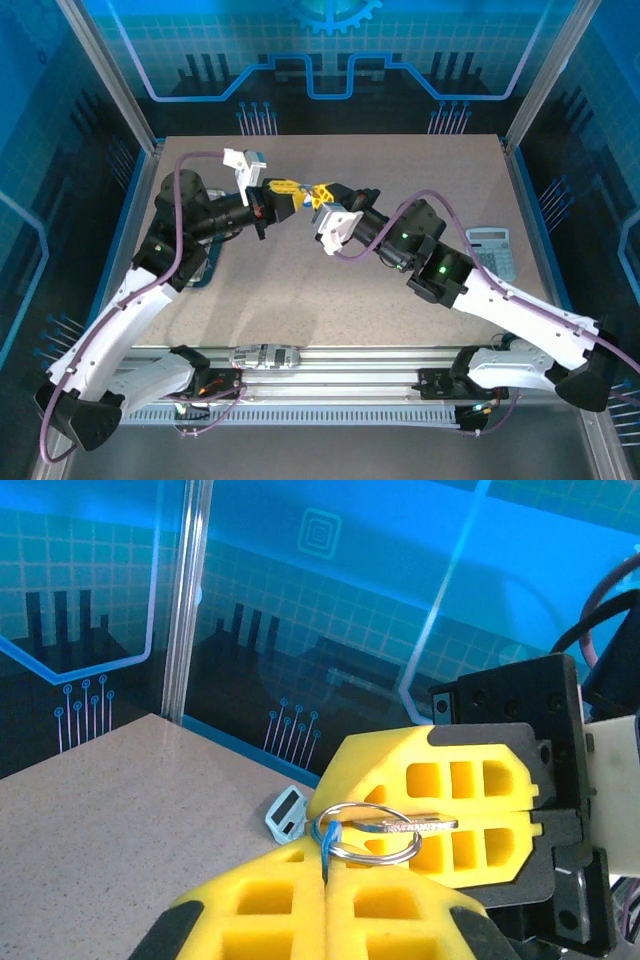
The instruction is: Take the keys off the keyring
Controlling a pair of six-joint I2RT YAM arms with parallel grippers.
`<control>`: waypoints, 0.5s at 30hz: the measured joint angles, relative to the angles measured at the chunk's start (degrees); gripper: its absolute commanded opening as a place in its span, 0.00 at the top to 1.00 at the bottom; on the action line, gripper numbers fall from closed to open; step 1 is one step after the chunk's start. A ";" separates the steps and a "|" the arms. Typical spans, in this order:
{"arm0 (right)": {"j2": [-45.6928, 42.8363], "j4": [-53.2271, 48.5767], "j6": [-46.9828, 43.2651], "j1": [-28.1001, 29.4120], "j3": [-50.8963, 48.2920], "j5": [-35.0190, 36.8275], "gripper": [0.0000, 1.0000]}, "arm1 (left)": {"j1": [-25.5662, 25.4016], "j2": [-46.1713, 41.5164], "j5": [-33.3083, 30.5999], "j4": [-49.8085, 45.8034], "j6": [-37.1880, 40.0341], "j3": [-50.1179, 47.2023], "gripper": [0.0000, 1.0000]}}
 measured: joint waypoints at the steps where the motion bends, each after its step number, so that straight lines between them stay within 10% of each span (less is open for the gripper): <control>1: -0.24 -0.76 0.76 -0.07 0.07 -0.42 0.92 | -0.11 0.00 0.11 -0.11 0.22 0.00 1.00; 7: -1.18 -4.66 5.49 -0.72 0.59 -3.58 0.70 | -0.04 0.00 -0.31 0.33 0.26 0.00 1.00; 15: -2.82 -4.44 11.28 -3.19 -1.42 -6.38 1.00 | -0.07 0.07 0.00 2.10 0.09 0.00 1.00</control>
